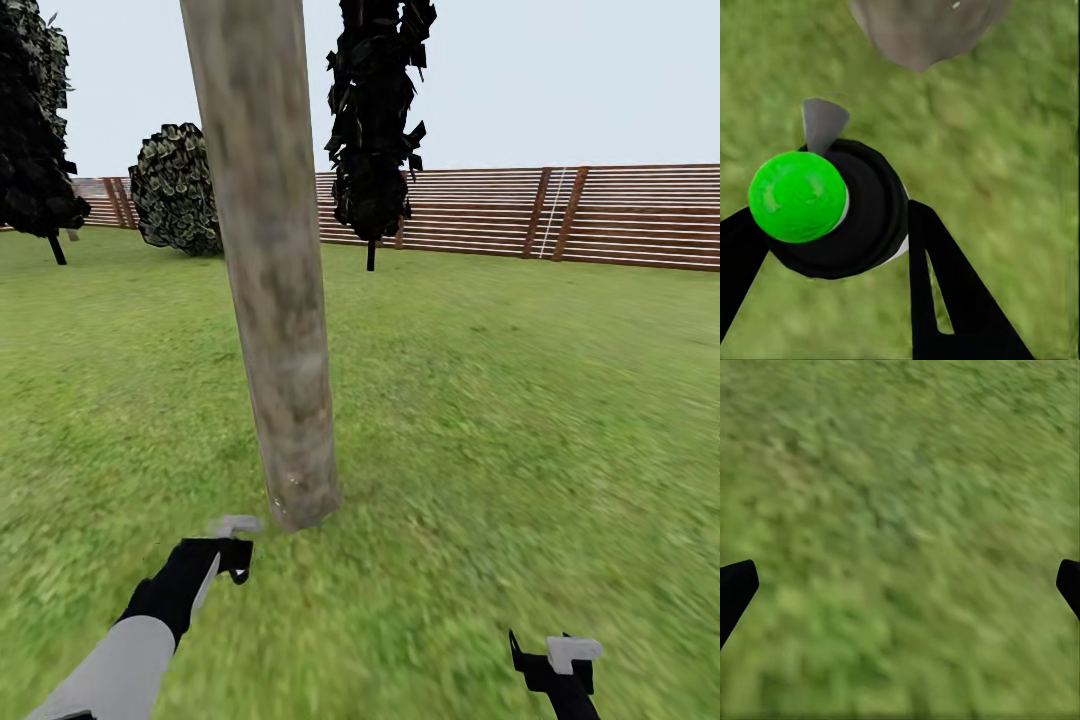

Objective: In the garden, pick up the pesticide atomizer on the floor and spray pesticide onto both trees until each tree trunk is fully covered.

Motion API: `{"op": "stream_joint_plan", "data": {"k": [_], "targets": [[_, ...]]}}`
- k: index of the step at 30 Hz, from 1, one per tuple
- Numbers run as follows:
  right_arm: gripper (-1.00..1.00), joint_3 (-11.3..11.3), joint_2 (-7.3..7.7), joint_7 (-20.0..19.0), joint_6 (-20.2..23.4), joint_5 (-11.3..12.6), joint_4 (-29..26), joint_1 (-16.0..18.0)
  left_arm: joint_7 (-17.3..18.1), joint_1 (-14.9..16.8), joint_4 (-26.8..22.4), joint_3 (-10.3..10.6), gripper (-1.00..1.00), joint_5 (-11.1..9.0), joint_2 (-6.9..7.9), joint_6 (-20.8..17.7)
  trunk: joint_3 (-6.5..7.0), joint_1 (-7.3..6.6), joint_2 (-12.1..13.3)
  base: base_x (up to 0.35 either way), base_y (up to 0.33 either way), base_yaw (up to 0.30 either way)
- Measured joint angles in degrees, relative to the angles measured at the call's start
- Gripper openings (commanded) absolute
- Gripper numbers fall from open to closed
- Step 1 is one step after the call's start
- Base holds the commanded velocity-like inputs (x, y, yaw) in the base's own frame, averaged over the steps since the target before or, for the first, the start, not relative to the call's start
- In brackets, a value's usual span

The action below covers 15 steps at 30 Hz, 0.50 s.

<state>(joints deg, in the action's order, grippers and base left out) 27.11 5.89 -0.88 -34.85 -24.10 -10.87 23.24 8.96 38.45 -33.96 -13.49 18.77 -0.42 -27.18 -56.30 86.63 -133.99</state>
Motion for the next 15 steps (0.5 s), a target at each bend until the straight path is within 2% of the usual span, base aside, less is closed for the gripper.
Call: {"op": "stream_joint_plan", "data": {"k": [1, 2, 4, 6, 9, 13, 15], "targets": [[1.00, 0.01, 0.00, 0.00, 0.00, 0.01, 0.00, 0.00, 0.06, 0.07, -0.04, 0.80, -1.00, -1.27, -1.86, -0.19, 0.00, 0.00, 0.00, 0.000, 0.000, 0.000], [1.00, 0.00, 0.00, 0.00, 0.00, 0.00, 0.00, 0.00, 0.04, 0.13, -0.19, 0.97, -1.00, -0.54, -1.47, -0.14, 0.00, 0.00, 0.00, 0.000, 0.000, 0.000], [1.00, 0.00, 0.00, 0.00, 0.00, 0.00, 0.00, 0.00, 0.07, 0.13, -1.11, 1.04, -1.00, -0.69, -1.26, -0.22, 0.00, 0.00, 0.00, -0.083, 0.013, 0.000], [1.00, 0.00, 0.00, 0.00, 0.00, 0.00, 0.00, 0.00, 0.09, 0.06, -3.80, 0.57, -1.00, -0.49, -0.22, -0.40, 0.00, 0.03, 0.00, -0.265, 0.055, 0.000], [1.00, 0.00, 0.00, 0.00, 0.00, 0.00, 0.00, 0.00, 0.09, -0.27, -5.09, 0.42, -1.00, -0.64, 1.06, -1.01, -0.01, 0.03, 0.00, -0.207, 0.043, 0.000], [1.00, 0.01, -0.07, 0.00, 0.00, 0.00, 0.00, 0.00, 0.11, -0.42, -5.46, 0.94, -1.00, -0.81, 0.48, -1.50, 0.00, 0.00, 0.00, -0.028, 0.005, 0.000], [1.00, 0.01, -0.08, 0.00, 0.00, 0.01, 0.00, 0.00, 0.11, -0.02, -5.47, 1.21, -1.00, -1.14, -0.95, -1.59, 0.00, 0.00, 0.00, -0.004, 0.001, 0.000]]}}
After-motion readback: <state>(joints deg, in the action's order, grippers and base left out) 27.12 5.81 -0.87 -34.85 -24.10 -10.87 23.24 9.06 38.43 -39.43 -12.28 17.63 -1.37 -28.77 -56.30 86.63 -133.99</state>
